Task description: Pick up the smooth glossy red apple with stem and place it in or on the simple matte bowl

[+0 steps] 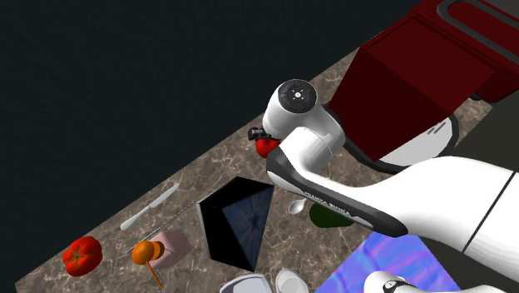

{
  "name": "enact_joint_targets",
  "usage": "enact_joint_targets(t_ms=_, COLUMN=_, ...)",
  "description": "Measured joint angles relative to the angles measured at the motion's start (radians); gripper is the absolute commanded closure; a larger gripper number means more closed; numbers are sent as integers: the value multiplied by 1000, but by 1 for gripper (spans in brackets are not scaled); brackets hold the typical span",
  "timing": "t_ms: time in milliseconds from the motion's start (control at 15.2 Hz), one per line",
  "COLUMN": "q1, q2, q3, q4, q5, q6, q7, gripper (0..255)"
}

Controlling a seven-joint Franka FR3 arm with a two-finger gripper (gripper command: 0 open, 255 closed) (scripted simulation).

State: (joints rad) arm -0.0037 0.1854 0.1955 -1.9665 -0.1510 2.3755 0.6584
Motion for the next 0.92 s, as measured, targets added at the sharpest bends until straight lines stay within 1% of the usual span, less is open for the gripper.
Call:
enact_joint_targets(t_ms=198, q1=0, q2=19, q3=-3, q4=-5, q5=-7, q6=23, q7=5, gripper=0)
enact_joint_targets(t_ms=594, q1=0, q2=23, q3=-3, q4=-5, q5=-9, q6=29, q7=5, gripper=0)
enact_joint_targets(t_ms=660, q1=0, q2=23, q3=-3, q4=-5, q5=-9, q6=29, q7=5, gripper=255)
enact_joint_targets(t_ms=924, q1=0, q2=23, q3=-3, q4=-5, q5=-9, q6=29, q7=5, gripper=255)
